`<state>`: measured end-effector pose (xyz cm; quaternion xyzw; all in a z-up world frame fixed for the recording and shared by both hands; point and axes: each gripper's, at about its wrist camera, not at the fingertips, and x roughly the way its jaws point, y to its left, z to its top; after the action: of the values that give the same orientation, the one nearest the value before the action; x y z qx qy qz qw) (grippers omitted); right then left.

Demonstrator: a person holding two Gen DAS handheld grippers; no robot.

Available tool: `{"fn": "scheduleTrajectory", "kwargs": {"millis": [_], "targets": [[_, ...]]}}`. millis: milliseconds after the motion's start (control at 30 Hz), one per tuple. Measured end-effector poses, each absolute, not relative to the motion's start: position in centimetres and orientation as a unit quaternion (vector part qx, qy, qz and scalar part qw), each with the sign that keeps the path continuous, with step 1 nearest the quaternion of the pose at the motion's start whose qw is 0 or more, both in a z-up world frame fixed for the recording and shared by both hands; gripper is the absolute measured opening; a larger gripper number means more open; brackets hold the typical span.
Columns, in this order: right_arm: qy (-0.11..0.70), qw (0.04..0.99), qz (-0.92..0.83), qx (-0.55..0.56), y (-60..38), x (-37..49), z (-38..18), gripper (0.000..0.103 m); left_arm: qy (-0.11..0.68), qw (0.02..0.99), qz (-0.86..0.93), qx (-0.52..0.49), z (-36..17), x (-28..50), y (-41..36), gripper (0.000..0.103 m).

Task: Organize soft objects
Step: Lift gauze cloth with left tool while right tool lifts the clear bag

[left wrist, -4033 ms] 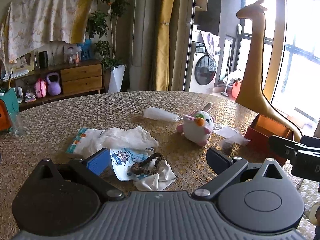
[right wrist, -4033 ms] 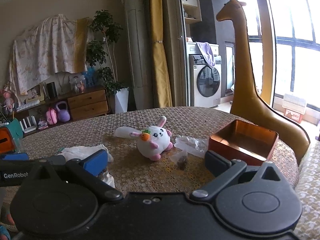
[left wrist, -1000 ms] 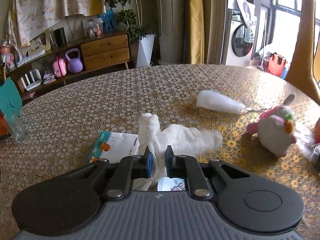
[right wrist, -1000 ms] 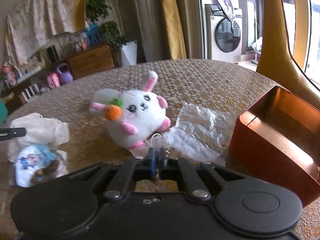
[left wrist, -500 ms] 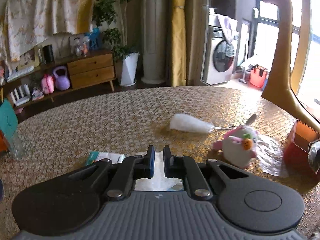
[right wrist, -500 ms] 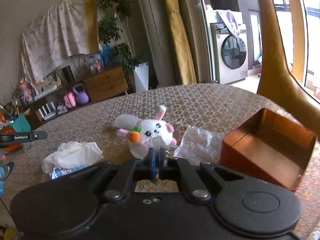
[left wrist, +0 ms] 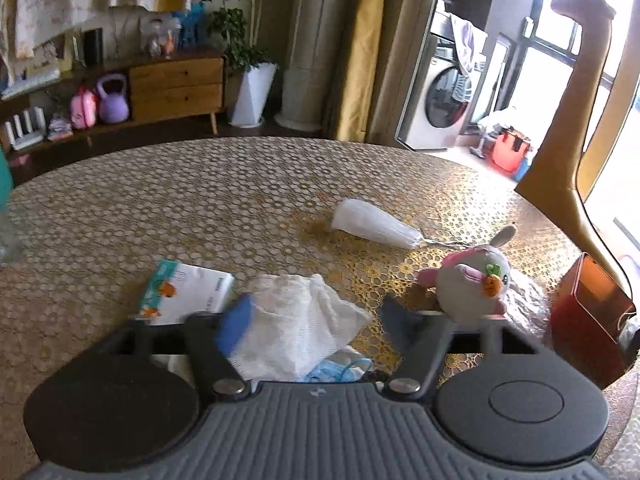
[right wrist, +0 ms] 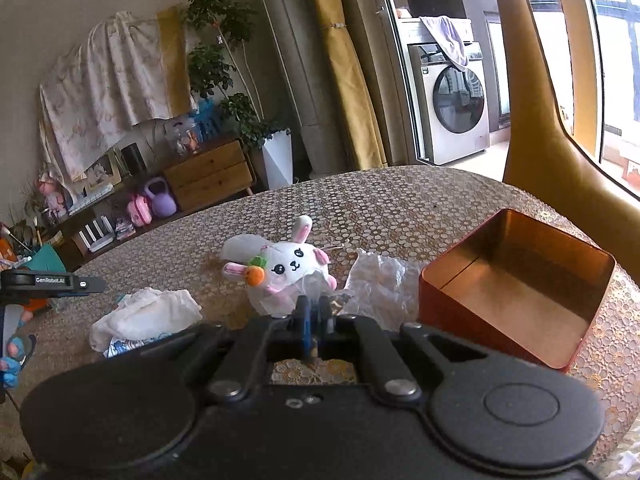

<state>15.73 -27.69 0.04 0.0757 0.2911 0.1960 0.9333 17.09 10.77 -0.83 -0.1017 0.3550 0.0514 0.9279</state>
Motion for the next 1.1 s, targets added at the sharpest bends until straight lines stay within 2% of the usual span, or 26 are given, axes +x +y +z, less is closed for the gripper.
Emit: {"fn": "scheduleTrajectory", "kwargs": {"millis": [100,267,500,533,733,933,1100], "targets": [[0.293,0.932,0.196,0.081,-28.0,15.9,-0.2,0.003,0.376,0.921,0.057,-0.085,-1.7,18.2,10.4,0.084],[0.299,0.93,0.194,0.088,-28.5,16.1,-0.5,0.003,0.407,0.907,0.096,-0.043,-4.5,20.8,9.9,0.084],[0.311,0.928,0.184,0.092,-28.9,16.5,-1.3,0.003,0.457,0.877,0.138,-0.06,-8.2,22.9,11.8,0.083],[0.312,0.928,0.182,0.092,-28.9,16.5,-1.4,0.003,0.459,0.875,0.142,-0.063,-8.5,23.0,12.1,0.08],[0.318,0.927,0.178,0.089,-28.9,16.8,-2.0,0.003,0.453,0.878,0.146,-0.055,-8.5,22.7,12.6,0.031],[0.322,0.927,0.173,0.087,-29.0,16.8,-2.2,0.003,0.419,0.895,0.137,-0.069,-6.0,21.9,13.2,0.013],[0.322,0.927,0.169,0.086,-29.4,16.6,-2.1,0.003,0.399,0.906,0.115,-0.084,-3.4,21.2,13.1,0.011]]}}
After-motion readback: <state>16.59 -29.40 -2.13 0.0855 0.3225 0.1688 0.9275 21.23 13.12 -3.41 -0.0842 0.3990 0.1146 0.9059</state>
